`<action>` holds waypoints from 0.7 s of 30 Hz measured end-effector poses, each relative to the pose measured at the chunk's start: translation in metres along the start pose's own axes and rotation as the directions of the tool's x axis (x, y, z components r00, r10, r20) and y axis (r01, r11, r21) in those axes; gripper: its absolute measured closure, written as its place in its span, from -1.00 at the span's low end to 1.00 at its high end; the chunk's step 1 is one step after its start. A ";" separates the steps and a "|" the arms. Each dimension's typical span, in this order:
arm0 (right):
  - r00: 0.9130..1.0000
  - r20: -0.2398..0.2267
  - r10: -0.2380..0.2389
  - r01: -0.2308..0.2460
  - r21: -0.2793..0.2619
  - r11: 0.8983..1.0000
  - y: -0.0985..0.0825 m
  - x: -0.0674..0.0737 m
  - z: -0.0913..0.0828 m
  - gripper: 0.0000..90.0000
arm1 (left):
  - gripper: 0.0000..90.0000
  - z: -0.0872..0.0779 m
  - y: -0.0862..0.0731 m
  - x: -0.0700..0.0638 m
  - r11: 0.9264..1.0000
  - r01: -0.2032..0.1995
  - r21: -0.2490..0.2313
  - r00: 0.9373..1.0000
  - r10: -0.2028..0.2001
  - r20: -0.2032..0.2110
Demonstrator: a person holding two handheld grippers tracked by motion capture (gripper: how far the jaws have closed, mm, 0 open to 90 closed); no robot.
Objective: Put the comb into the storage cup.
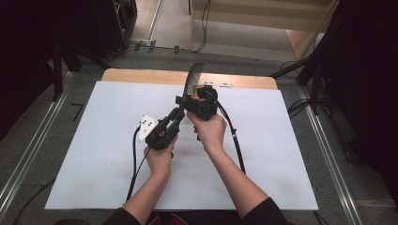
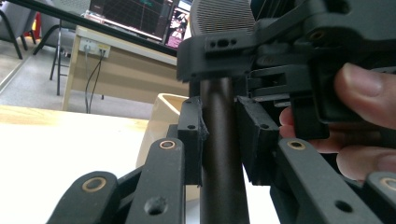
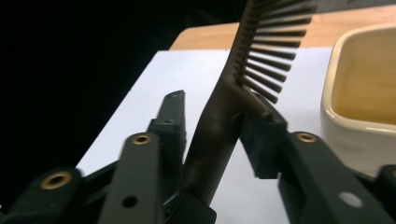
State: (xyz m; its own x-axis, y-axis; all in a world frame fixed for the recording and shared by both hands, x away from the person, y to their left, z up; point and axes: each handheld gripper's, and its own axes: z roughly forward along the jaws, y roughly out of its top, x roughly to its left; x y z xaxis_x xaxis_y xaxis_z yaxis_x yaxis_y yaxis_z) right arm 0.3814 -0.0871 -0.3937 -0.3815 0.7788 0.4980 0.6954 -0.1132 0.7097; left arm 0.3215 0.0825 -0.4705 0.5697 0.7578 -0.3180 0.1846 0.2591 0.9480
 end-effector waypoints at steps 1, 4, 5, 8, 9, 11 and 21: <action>1.000 -0.005 0.003 -0.003 0.004 1.000 0.000 0.000 0.000 0.42 | 0.63 0.000 0.000 0.000 1.000 0.001 0.000 1.000 -0.001 0.001; 1.000 -0.011 0.013 -0.012 0.009 1.000 0.001 0.000 0.000 0.46 | 0.63 0.000 0.000 0.000 1.000 0.008 0.007 1.000 -0.008 0.001; 1.000 -0.010 0.017 -0.017 0.013 1.000 0.001 0.000 0.000 0.47 | 0.63 0.000 -0.001 0.000 1.000 0.007 0.009 1.000 -0.007 -0.001; 1.000 -0.014 0.022 -0.022 0.017 1.000 0.001 0.000 -0.001 0.49 | 0.63 0.000 -0.001 0.000 1.000 0.006 0.010 1.000 -0.006 0.004; 1.000 -0.017 0.025 -0.024 0.016 1.000 0.001 0.000 -0.001 0.50 | 0.63 0.000 -0.001 0.000 1.000 0.007 0.009 1.000 -0.007 0.005; 0.999 -0.020 0.031 -0.031 0.021 0.999 0.002 -0.001 -0.002 0.50 | 0.63 0.000 -0.001 0.000 1.000 0.008 0.011 1.000 -0.008 0.006; 0.998 -0.031 0.051 -0.050 0.029 0.998 0.001 -0.002 -0.001 0.53 | 0.63 0.000 0.000 0.001 0.999 0.017 0.033 1.000 -0.018 0.013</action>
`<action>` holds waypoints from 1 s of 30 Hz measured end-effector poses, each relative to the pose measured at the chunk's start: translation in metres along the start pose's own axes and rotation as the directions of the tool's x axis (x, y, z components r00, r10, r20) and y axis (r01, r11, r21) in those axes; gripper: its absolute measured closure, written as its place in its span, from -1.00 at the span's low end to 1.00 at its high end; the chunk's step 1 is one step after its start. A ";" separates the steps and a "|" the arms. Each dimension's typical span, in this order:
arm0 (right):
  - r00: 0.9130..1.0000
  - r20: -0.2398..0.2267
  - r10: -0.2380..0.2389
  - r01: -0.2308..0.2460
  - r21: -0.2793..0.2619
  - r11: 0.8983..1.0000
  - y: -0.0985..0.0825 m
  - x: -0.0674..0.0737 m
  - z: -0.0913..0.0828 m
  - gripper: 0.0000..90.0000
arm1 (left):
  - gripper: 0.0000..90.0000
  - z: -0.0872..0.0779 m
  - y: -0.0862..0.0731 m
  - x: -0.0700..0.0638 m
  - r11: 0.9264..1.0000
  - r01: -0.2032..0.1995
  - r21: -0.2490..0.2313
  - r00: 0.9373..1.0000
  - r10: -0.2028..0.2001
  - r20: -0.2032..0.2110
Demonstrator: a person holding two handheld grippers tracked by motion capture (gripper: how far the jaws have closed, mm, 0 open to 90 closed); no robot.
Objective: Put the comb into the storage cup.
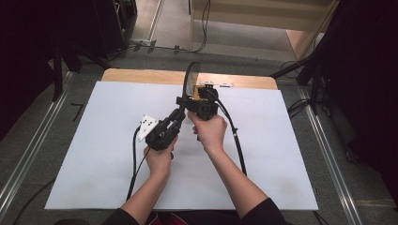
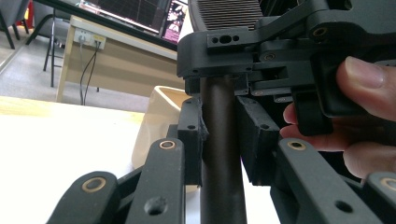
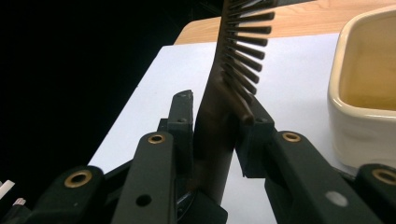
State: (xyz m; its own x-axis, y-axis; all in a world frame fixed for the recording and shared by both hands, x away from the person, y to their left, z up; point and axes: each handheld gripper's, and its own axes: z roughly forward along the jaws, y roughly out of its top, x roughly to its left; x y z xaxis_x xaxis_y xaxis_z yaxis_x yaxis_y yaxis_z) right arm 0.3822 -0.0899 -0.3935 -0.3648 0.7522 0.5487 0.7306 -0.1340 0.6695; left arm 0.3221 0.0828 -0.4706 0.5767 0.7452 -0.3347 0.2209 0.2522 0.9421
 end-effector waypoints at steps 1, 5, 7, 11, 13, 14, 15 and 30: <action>1.000 -0.003 0.004 -0.004 -0.001 1.000 0.000 0.000 0.000 0.54 | 0.63 0.000 0.000 0.000 1.000 0.001 0.004 1.000 -0.001 0.002; 1.000 -0.004 0.001 -0.001 0.006 1.000 0.000 -0.001 0.000 0.55 | 0.61 0.002 0.001 -0.001 0.999 -0.017 0.035 1.000 0.017 0.003; 1.000 0.000 -0.006 0.006 0.012 1.000 0.000 -0.001 -0.001 0.55 | 0.59 0.002 0.002 -0.002 0.999 -0.025 0.045 1.000 0.025 0.007; 1.000 0.008 -0.019 0.019 0.009 1.000 0.000 -0.002 -0.002 0.56 | 0.44 0.002 0.004 -0.004 0.997 -0.041 0.066 0.999 0.039 0.035; 1.000 0.010 -0.021 0.021 0.004 1.000 0.001 -0.003 -0.004 0.56 | 0.35 0.003 0.006 -0.004 0.993 -0.042 0.113 0.998 0.036 0.048; 1.000 0.012 -0.017 0.017 0.004 1.000 0.001 -0.004 -0.005 0.56 | 0.29 0.003 0.007 -0.003 0.990 -0.037 0.134 0.998 0.031 0.051; 1.000 0.006 -0.011 0.011 0.004 1.000 0.001 -0.005 -0.005 0.56 | 0.24 0.003 0.008 -0.003 0.988 -0.037 0.149 0.998 0.030 0.054; 0.998 0.049 -0.038 0.039 -0.024 0.999 0.001 -0.014 -0.014 0.56 | -0.18 0.010 0.018 -0.006 0.953 -0.029 0.302 0.993 -0.006 0.116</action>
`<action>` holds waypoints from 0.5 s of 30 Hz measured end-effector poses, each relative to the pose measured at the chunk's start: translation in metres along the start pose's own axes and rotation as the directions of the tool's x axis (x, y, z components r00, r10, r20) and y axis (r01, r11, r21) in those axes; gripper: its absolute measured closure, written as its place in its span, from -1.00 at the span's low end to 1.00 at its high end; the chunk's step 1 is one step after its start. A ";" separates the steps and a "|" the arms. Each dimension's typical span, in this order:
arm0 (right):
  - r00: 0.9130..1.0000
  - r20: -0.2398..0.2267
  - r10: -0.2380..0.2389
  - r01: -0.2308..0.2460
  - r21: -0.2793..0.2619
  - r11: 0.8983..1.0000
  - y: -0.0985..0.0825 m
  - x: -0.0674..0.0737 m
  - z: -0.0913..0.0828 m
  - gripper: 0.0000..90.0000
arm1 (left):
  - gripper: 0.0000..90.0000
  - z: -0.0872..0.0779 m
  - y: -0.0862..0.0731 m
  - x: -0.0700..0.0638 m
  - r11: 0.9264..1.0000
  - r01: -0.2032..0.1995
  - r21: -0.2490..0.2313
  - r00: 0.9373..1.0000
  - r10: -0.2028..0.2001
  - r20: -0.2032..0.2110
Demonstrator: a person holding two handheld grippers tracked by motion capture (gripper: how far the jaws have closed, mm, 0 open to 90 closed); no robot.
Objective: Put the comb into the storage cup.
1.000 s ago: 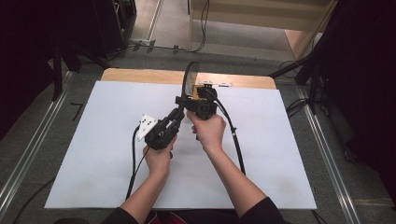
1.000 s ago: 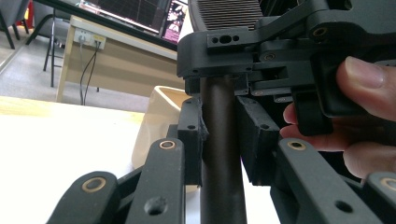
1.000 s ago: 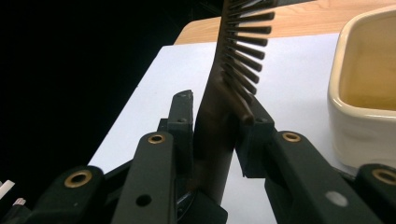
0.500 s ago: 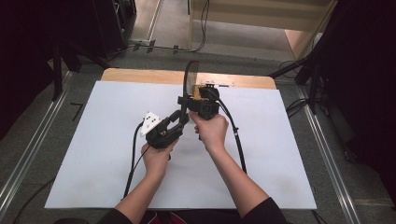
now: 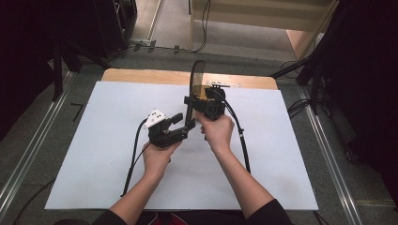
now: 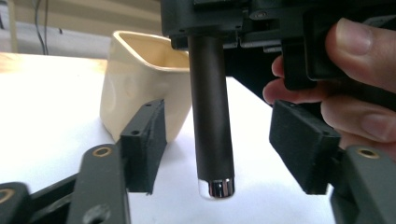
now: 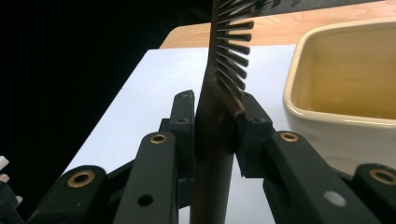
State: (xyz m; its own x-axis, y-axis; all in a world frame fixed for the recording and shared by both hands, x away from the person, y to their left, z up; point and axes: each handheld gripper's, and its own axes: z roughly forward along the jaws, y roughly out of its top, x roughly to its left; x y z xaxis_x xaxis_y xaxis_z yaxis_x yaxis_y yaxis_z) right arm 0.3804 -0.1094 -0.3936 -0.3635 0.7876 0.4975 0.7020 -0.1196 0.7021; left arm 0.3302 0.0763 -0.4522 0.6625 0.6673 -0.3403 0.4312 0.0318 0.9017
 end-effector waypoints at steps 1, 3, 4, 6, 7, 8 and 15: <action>1.000 0.001 0.000 0.000 -0.003 1.000 0.000 -0.001 -0.001 0.56 | -0.21 0.000 0.001 0.000 1.000 0.001 0.016 1.000 -0.001 0.000; 1.000 0.003 -0.003 0.003 -0.002 1.000 0.000 -0.002 -0.003 0.56 | -0.23 -0.001 0.003 0.001 0.999 0.005 0.050 1.000 -0.006 0.013; 1.000 0.002 -0.006 0.006 -0.006 1.000 0.000 -0.002 -0.004 0.56 | -0.25 -0.001 0.004 0.001 0.997 0.015 0.072 1.000 -0.017 0.020; 1.000 0.004 -0.013 0.013 -0.007 1.000 0.000 -0.003 -0.007 0.56 | -0.25 -0.003 0.006 0.001 0.994 0.024 0.111 0.999 -0.027 0.032; 1.000 0.003 -0.017 0.017 -0.010 1.000 0.000 -0.003 -0.007 0.56 | -0.25 -0.004 0.007 0.001 0.992 0.020 0.122 0.999 -0.025 0.035; 1.000 0.005 -0.019 0.019 -0.009 1.000 0.000 -0.004 -0.008 0.56 | -0.25 -0.005 0.007 0.002 0.991 0.020 0.134 0.999 -0.026 0.040; 1.000 0.001 -0.029 0.029 -0.010 1.000 -0.003 -0.007 -0.012 0.56 | -0.30 -0.008 0.010 0.004 0.973 0.005 0.229 0.996 -0.024 0.080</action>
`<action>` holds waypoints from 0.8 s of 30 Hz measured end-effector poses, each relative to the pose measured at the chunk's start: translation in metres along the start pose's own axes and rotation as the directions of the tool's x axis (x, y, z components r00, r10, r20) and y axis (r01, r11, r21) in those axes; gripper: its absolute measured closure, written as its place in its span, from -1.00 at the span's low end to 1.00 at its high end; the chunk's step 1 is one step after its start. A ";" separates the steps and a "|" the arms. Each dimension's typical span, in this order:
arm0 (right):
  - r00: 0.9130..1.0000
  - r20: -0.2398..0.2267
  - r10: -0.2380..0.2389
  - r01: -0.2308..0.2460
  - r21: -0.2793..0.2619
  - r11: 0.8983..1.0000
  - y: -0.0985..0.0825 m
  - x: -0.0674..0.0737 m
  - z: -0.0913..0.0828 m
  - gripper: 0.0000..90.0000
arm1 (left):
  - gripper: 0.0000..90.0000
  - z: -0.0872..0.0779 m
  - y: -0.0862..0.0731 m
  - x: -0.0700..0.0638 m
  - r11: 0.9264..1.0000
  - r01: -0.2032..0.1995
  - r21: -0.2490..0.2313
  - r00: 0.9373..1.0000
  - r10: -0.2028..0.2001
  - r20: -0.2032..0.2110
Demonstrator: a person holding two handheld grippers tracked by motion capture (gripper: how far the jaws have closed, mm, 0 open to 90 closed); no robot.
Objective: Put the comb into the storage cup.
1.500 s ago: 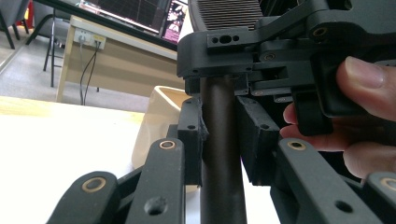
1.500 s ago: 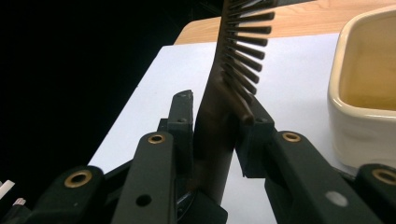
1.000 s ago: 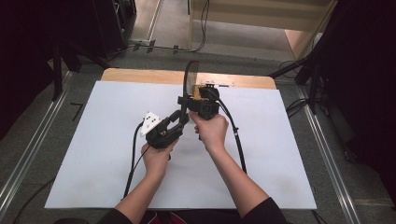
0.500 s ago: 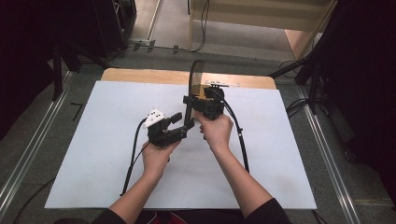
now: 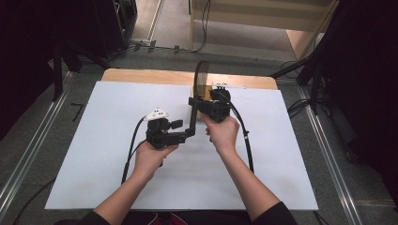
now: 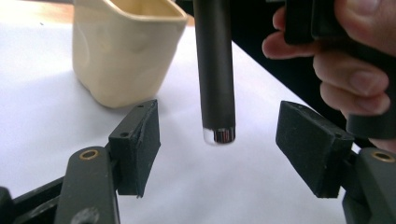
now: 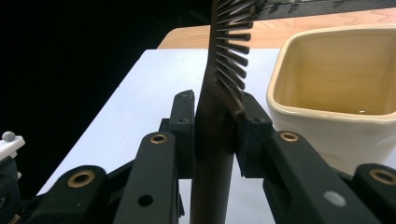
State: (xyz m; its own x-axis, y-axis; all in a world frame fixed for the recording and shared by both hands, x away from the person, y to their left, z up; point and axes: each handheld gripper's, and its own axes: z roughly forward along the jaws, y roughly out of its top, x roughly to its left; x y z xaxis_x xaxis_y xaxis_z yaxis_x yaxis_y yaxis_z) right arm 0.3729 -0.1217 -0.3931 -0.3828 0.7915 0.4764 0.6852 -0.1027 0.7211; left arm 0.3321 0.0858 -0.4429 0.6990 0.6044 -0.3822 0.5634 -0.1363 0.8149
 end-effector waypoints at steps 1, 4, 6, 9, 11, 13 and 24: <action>1.000 0.001 -0.006 0.006 -0.002 1.000 -0.001 -0.001 -0.001 0.56 | -0.30 0.000 0.000 0.000 1.000 -0.009 0.015 1.000 0.008 0.003; 1.000 -0.002 -0.013 0.013 -0.005 1.000 -0.002 -0.002 -0.002 0.56 | -0.30 -0.001 -0.001 0.001 0.998 -0.010 0.054 1.000 0.009 0.020; 1.000 -0.004 -0.015 0.015 -0.001 1.000 -0.002 -0.002 -0.003 0.56 | -0.30 -0.001 -0.001 0.002 0.997 -0.009 0.076 0.999 0.007 0.035; 1.000 -0.009 -0.020 0.020 -0.005 1.000 -0.004 -0.002 -0.005 0.56 | -0.30 -0.003 0.001 0.002 0.993 -0.026 0.115 0.999 0.021 0.051; 1.000 -0.015 -0.027 0.027 -0.002 1.000 -0.005 -0.002 -0.006 0.56 | -0.30 -0.004 0.003 0.001 0.989 -0.042 0.139 0.998 0.033 0.062; 0.999 -0.019 -0.034 0.034 -0.003 0.999 -0.006 -0.001 -0.008 0.56 | -0.30 -0.007 0.004 0.001 0.986 -0.054 0.161 0.997 0.044 0.069; 0.996 -0.062 -0.065 0.065 -0.003 0.998 -0.015 0.005 -0.008 0.56 | -0.29 -0.023 0.003 0.006 0.966 -0.139 0.218 0.987 0.116 0.115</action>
State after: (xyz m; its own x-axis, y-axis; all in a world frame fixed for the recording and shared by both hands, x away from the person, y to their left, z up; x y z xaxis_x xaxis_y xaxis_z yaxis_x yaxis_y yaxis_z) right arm 0.3561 -0.1216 -0.3972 -0.4646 0.7574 0.4588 0.6568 -0.0528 0.7522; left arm 0.3281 0.1076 -0.4323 0.8054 0.4903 -0.3330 0.5434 -0.3864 0.7453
